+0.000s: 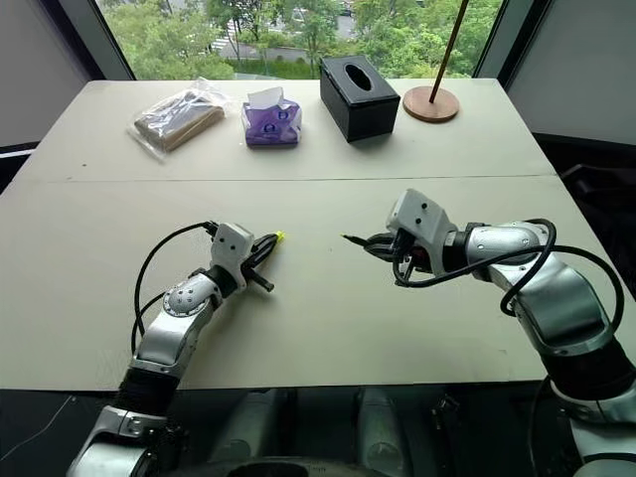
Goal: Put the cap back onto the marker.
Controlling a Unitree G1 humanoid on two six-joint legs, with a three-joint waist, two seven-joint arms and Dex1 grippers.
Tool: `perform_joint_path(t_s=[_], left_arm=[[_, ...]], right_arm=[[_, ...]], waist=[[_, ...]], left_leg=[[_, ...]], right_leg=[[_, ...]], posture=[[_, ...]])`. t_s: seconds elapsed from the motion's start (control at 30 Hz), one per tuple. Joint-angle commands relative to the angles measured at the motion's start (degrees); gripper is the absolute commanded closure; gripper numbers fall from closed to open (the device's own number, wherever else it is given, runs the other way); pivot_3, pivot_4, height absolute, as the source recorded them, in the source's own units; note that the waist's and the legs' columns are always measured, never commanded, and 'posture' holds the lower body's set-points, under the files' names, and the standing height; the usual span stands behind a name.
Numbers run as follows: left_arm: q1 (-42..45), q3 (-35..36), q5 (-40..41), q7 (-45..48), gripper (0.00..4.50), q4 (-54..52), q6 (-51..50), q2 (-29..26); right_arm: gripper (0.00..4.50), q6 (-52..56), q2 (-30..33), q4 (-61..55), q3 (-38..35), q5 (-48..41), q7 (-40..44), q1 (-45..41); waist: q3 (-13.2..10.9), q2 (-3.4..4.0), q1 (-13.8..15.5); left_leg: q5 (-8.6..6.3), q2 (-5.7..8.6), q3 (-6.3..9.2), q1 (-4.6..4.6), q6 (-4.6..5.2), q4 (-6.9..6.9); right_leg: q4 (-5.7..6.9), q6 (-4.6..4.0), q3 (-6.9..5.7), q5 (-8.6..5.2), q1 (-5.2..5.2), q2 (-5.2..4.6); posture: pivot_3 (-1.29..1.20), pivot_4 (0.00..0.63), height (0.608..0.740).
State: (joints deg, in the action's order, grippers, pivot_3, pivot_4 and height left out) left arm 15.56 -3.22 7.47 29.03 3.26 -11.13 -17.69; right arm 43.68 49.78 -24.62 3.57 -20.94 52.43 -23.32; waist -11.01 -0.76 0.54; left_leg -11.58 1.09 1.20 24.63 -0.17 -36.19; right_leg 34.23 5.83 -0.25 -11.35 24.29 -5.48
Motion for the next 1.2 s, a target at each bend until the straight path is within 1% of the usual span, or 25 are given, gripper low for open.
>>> perform_joint_path(t_s=[0.03, 0.13, 0.2, 0.23, 0.37, 0.43, 0.5, 0.6, 0.63, 0.73, 0.8, 0.83, 0.87, 1.07, 1.2], left_arm=[[4.1, 6.2, 7.0, 10.4, 4.47, -1.6, -3.1, -8.9], [8.0, 7.1, 10.3, 21.4, 4.47, 0.9, -5.1, -17.9], [11.6, 6.3, 11.4, 28.5, 4.47, 3.6, -5.4, -22.4], [13.3, 5.8, 11.7, 31.1, 4.47, 4.7, -5.6, -23.7], [19.0, 3.7, 10.9, 35.9, 4.47, 8.3, -6.2, -24.6], [20.6, 2.5, 10.0, 35.7, 4.47, 9.4, -7.1, -23.8], [19.8, 3.3, 12.1, 34.1, 4.47, 8.6, -9.1, -21.2], [14.8, 4.2, 12.6, 28.6, 3.67, 6.4, -10.8, -16.7], [13.5, 4.2, 11.8, 27.2, 3.31, 5.8, -10.1, -15.8], [10.3, 4.0, 9.1, 21.0, 1.73, 3.6, -8.4, -13.0], [8.4, 3.6, 7.2, 16.4, 0.83, 1.9, -7.9, -11.0], [7.5, 3.4, 6.3, 14.3, 0.27, 1.0, -7.7, -10.0], [6.6, 3.4, 5.7, 12.3, 0.12, 0.3, -7.2, -8.8], [3.4, 3.2, 2.5, 3.1, 0.12, -0.6, -5.3, -3.2], [1.6, 3.7, -0.2, -3.2, 0.12, -0.9, -4.0, -0.8]], right_arm=[[4.5, -3.7, 1.5, 2.5, -1.5, 0.7, 1.8, -1.7], [4.5, -6.4, 1.4, 6.0, -0.4, 1.8, 2.9, -3.9], [4.5, -8.3, 0.7, 8.4, 0.5, 2.7, 3.5, -5.7], [4.5, -9.0, 0.4, 9.4, 1.0, 3.1, 3.8, -6.5], [4.5, -10.9, -0.5, 11.9, 2.3, 4.2, 4.5, -8.2], [4.5, -11.3, -1.1, 12.3, 2.6, 4.6, 4.3, -8.2], [4.5, -11.2, -1.5, 11.8, 2.2, 4.8, 3.9, -7.5], [4.5, -10.1, -1.9, 10.0, 1.2, 4.5, 2.3, -5.5], [4.5, -9.9, -1.8, 9.5, 1.0, 4.4, 2.1, -5.0], [4.5, -8.7, -1.2, 7.3, 0.1, 3.5, 1.8, -3.6], [4.5, -7.8, -0.9, 6.1, -0.5, 2.6, 2.1, -3.4], [4.5, -7.4, -0.7, 5.6, -0.7, 2.2, 2.4, -3.5], [4.5, -7.2, -0.5, 5.3, -0.7, 1.9, 2.8, -3.7], [4.5, -6.9, -0.8, 5.0, 0.2, 1.6, 3.2, -5.4], [4.5, -7.2, -1.3, 5.1, 0.7, 2.0, 2.8, -5.4]], waist=[[0.0, -0.06, -0.3], [-0.1, -0.02, -0.3], [-0.1, -0.01, -0.2], [-0.1, -0.01, -0.2], [-0.1, -0.02, 0.2], [-0.1, -0.02, 0.2], [-0.1, -0.02, 0.1], [-0.1, -0.02, 0.1], [-0.1, -0.02, -0.1], [-0.1, -0.05, -0.2], [-0.1, -0.04, 0.1], [-0.1, -0.05, 0.2], [-0.1, -0.05, 0.2], [-0.1, -0.04, 0.2], [-0.1, -0.05, 0.2]], left_leg=[[0.0, -0.01, -0.01, 0.01, 0.0, 0.03], [0.0, -0.02, -0.01, 0.12, 0.0, 0.09], [0.0, -0.02, -0.03, 0.16, 0.0, 0.1], [0.0, -0.02, -0.05, 0.17, 0.0, 0.09], [0.0, 0.04, -0.06, 0.31, 0.0, 0.08], [0.0, 0.07, -0.05, 0.44, 0.01, 0.04], [0.01, 0.09, -0.04, 0.65, 0.02, -0.01], [0.02, 0.09, -0.04, 0.65, 0.03, 0.0], [0.02, 0.08, -0.04, 0.64, 0.03, 0.0], [0.02, 0.08, -0.02, 0.65, 0.04, -0.02], [0.02, 0.07, 0.02, 0.63, 0.04, -0.03], [0.02, 0.04, 0.04, 0.61, 0.04, -0.05], [0.02, 0.0, 0.06, 0.59, 0.03, -0.06], [0.02, 0.03, 0.04, 0.48, 0.02, -0.07], [0.02, 0.05, 0.05, 0.48, 0.03, -0.06]], right_leg=[[0.01, 0.0, 0.0, 0.0, 0.05, 0.03], [0.0, -0.02, -0.01, 0.0, 0.2, 0.12], [-0.04, -0.03, 0.0, 0.0, 0.23, 0.1], [-0.04, -0.02, 0.0, 0.0, 0.23, 0.06], [-0.16, -0.02, 0.0, 0.0, 0.25, -0.05], [-0.17, -0.02, 0.0, 0.0, 0.34, -0.07], [-0.11, 0.01, 0.0, 0.02, 0.51, -0.06], [-0.07, 0.04, 0.0, 0.02, 0.53, -0.05], [-0.05, 0.06, 0.0, 0.02, 0.53, -0.05], [0.0, 0.07, 0.0, 0.02, 0.57, 0.04], [0.07, 0.05, 0.0, 0.03, 0.59, 0.06], [0.1, 0.04, 0.0, 0.04, 0.57, 0.07], [0.09, 0.03, -0.01, 0.05, 0.53, 0.06], [0.01, 0.04, -0.01, 0.05, 0.38, -0.02], [0.02, 0.04, -0.01, 0.06, 0.39, -0.01]], posture=[[0.0, 0.15, 0.74], [0.0, 0.15, 0.74], [0.0, 0.15, 0.74], [0.0, 0.15, 0.74], [0.0, 0.15, 0.74], [0.0, 0.15, 0.74], [0.0, 0.15, 0.74], [0.0, 0.15, 0.74], [0.0, 0.15, 0.74], [0.0, 0.15, 0.74], [0.0, 0.15, 0.74], [0.0, 0.15, 0.74], [0.0, 0.15, 0.74], [0.0, 0.15, 0.74], [0.0, 0.15, 0.74]])
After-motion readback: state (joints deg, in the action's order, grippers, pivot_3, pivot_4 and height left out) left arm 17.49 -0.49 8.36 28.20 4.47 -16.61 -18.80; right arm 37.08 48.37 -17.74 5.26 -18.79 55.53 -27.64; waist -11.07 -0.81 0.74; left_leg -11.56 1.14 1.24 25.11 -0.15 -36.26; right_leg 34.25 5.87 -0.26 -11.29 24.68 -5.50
